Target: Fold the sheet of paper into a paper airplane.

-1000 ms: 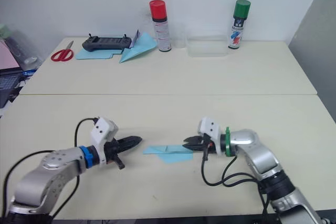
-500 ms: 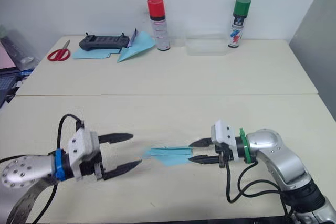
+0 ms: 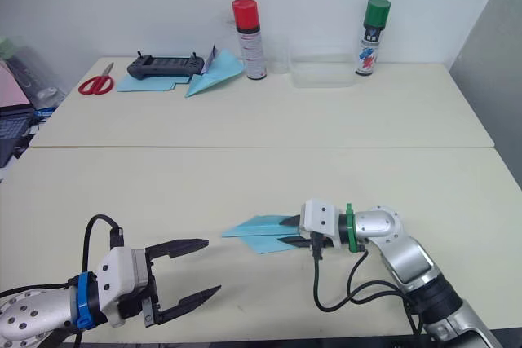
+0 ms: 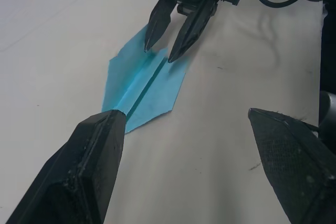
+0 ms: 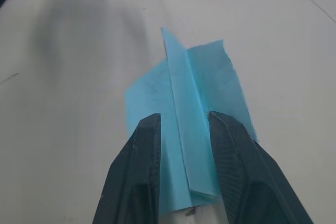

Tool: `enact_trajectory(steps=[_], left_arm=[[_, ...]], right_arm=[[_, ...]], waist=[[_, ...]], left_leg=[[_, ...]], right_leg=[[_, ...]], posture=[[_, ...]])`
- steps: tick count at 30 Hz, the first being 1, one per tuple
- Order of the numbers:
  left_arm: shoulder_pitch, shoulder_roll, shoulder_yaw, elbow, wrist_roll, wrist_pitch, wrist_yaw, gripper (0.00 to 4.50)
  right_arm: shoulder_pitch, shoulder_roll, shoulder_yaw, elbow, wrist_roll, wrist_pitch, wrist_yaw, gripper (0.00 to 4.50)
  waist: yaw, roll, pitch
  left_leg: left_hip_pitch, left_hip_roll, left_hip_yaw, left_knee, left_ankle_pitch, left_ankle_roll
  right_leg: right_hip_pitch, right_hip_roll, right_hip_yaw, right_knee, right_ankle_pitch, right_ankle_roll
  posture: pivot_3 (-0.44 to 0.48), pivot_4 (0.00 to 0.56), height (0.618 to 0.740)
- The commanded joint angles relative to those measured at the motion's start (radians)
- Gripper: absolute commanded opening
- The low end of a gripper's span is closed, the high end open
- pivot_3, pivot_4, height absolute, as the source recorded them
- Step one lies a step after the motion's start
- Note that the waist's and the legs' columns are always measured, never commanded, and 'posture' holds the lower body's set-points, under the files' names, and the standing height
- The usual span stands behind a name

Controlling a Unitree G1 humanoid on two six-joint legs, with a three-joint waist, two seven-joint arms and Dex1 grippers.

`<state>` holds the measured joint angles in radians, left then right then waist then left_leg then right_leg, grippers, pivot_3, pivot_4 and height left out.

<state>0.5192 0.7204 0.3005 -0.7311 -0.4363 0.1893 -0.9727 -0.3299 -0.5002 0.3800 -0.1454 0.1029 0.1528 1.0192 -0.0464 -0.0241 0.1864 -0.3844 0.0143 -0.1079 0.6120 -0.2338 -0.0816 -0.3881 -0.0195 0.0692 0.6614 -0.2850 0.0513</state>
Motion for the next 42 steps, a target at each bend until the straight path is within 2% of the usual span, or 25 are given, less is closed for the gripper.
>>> enact_trajectory(steps=[1, 11, 14, 16, 22, 24, 26, 27, 30, 33, 37, 40, 42], left_arm=[[-0.005, -0.008, 0.001, -0.026, -0.004, 0.003, 0.031, 4.12], [-0.019, -0.015, 0.001, -0.033, -0.028, 0.04, 0.077, 4.12], [-0.009, -0.026, 0.021, -0.036, -0.065, 0.062, 0.087, 4.12], [-0.005, -0.028, 0.027, -0.031, -0.057, 0.06, 0.095, 4.12], [-0.024, -0.028, 0.043, -0.031, -0.094, 0.091, 0.123, 4.12], [-0.053, -0.011, 0.057, -0.019, -0.117, 0.115, 0.122, 4.12], [-0.133, 0.02, 0.076, 0.001, -0.182, 0.18, 0.135, 4.12], [-0.172, 0.042, 0.081, 0.009, -0.214, 0.212, 0.13, 4.48], [-0.359, 0.116, 0.073, 0.049, -0.337, 0.337, 0.149, 4.49], [-0.536, 0.164, 0.008, 0.074, -0.407, 0.435, 0.157, 4.49], [-0.753, 0.205, -0.11, 0.126, -0.418, 0.508, 0.117, 4.49], [-0.919, 0.186, -0.202, 0.191, -0.396, 0.529, 0.087, 4.49], [-0.985, 0.165, -0.244, 0.216, -0.378, 0.528, 0.078, 4.49]], right_arm=[[-0.025, 0.017, 0.008, 0.019, -0.016, -0.029, -0.008, 1.47], [-0.059, 0.035, 0.041, 0.095, -0.058, -0.028, -0.001, 1.47], [-0.073, 0.066, 0.032, 0.133, -0.065, -0.009, -0.031, 0.83], [-0.075, 0.078, 0.026, 0.15, -0.067, -0.007, -0.043, 0.13], [-0.068, 0.069, 0.001, 0.184, -0.065, -0.024, -0.048, 0.06], [-0.056, 0.066, -0.047, 0.156, -0.021, 0.036, -0.06, 0.06], [-0.044, 0.067, -0.131, 0.104, 0.05, 0.146, -0.097, 0.06], [-0.037, 0.065, -0.169, 0.079, 0.073, 0.193, -0.118, 0.0], [0.004, 0.042, -0.287, -0.005, 0.105, 0.311, -0.206, 0.0], [0.066, 0.018, -0.391, -0.089, 0.094, 0.416, -0.32, 0.0], [0.142, 0.015, -0.509, -0.195, 0.081, 0.562, -0.463, 0.0], [0.177, 0.055, -0.578, -0.243, 0.081, 0.675, -0.575, 0.0], [0.196, 0.075, -0.594, -0.263, 0.083, 0.714, -0.614, 0.0]], waist=[[-0.001, 0.0, 0.0], [-0.003, 0.0, 0.0], [-0.004, 0.0, 0.0], [-0.005, 0.0, 0.0], [-0.004, 0.0, 0.0], [-0.002, 0.0, 0.0], [0.006, 0.0, 0.0], [0.013, 0.0, 0.0], [0.017, 0.0, 0.0], [0.016, 0.0, 0.0], [0.013, 0.0, 0.0], [0.003, 0.0, 0.0], [0.0, 0.001, 0.0]], left_leg=[[0.0, 0.0, 0.0, 0.0, 0.0, 0.0], [0.001, 0.0, 0.0, 0.0, 0.0, 0.0], [0.001, 0.0, 0.0, 0.0, 0.0, 0.0], [0.001, 0.0, 0.0, 0.0, 0.0, 0.0], [0.001, 0.0, 0.0, 0.0, 0.0, 0.0], [0.002, 0.0, 0.0, 0.0, 0.0, 0.0], [0.001, 0.0, -0.001, 0.001, 0.0, 0.0], [0.001, 0.0, -0.001, 0.002, 0.0, 0.0], [0.001, 0.0, -0.002, 0.003, 0.0, 0.0], [0.001, 0.0, -0.002, 0.003, 0.0, 0.0], [0.0, -0.001, -0.002, 0.002, 0.0, 0.0], [0.0, 0.0, -0.001, 0.002, 0.0, 0.0], [0.0, 0.0, -0.001, 0.002, 0.0, 0.0]], right_leg=[[0.0, 0.0, 0.0, 0.0, 0.0, 0.0], [0.0, 0.0, 0.0, 0.002, 0.0, 0.0], [0.0, 0.001, 0.0, 0.002, 0.0, -0.001], [0.0, 0.001, 0.0, 0.002, 0.001, -0.001], [0.001, 0.0, 0.0, 0.002, 0.001, -0.001], [0.001, 0.001, 0.0, 0.003, 0.001, -0.001], [0.001, 0.001, 0.0, 0.003, 0.001, -0.001], [0.001, 0.0, 0.0, 0.003, 0.001, -0.001], [0.001, 0.001, -0.001, 0.005, 0.001, 0.0], [0.002, 0.001, -0.001, 0.004, 0.001, 0.0], [0.0, 0.001, -0.001, 0.004, 0.003, -0.003], [-0.001, 0.001, 0.0, 0.005, 0.003, -0.003], [0.0, 0.002, 0.0, 0.005, 0.003, -0.003]], posture=[[0.0, 0.15, 0.74], [0.0, 0.15, 0.74], [0.0, 0.15, 0.74], [0.0, 0.15, 0.74], [0.0, 0.15, 0.74], [0.0, 0.15, 0.74], [0.0, 0.15, 0.74], [0.0, 0.15, 0.74], [0.0, 0.15, 0.74], [0.0, 0.15, 0.74], [0.0, 0.15, 0.74], [0.0, 0.15, 0.74], [0.0, 0.15, 0.74]])
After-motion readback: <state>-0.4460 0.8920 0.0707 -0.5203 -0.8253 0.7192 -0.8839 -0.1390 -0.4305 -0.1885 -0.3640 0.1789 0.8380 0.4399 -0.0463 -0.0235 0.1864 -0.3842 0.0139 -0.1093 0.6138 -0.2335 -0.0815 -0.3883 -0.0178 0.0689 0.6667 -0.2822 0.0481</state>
